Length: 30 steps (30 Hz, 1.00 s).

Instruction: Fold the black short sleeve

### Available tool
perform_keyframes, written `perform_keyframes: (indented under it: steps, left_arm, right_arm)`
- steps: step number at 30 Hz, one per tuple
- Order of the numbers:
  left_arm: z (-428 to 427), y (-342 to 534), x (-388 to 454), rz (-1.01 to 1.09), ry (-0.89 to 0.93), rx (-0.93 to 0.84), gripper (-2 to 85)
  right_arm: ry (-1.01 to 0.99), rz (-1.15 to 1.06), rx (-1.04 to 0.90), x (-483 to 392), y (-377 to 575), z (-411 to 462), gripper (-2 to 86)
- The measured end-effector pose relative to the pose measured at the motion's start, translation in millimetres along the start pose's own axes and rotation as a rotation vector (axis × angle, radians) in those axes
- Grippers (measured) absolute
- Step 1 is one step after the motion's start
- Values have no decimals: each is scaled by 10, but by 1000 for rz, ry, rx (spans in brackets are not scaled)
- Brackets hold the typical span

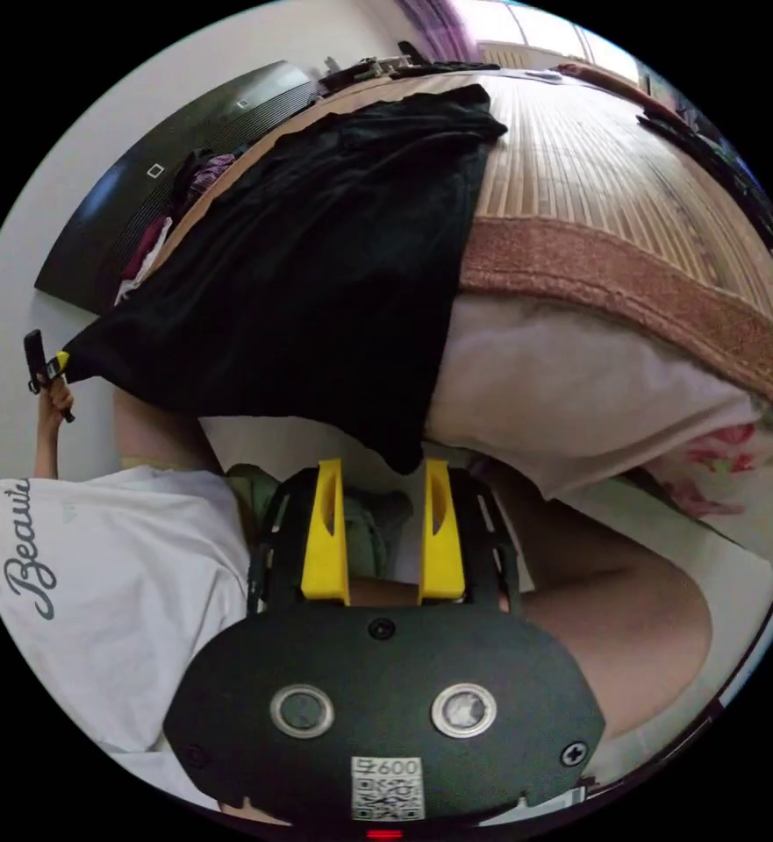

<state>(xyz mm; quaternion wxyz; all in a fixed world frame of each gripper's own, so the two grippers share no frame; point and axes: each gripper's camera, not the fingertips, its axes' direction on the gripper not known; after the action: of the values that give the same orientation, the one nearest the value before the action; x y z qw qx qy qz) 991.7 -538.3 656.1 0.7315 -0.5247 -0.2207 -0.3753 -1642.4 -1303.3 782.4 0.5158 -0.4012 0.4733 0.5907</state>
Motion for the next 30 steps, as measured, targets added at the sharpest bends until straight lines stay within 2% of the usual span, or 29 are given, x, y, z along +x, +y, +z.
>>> perform_keyframes:
  steps: [6, 11, 17, 30]
  left_arm:
    - [203, -53, 99, -28, 17, 4, 10]
    - [459, -152, 214, -61, 0, -45, 11]
    - [684, -284, 417, -74, -32, -102, 10]
    - [1174, -438, 666, -86, -19, -150, 11]
  right_arm:
    - [-27, -7, -16, 76, -125, 882, 86]
    - [31, -100, 0, -228, -53, 1403, 4]
    - [171, -264, -49, -923, 208, 1717, -8]
    - [292, -322, -33, -1655, 489, 2455, -8]
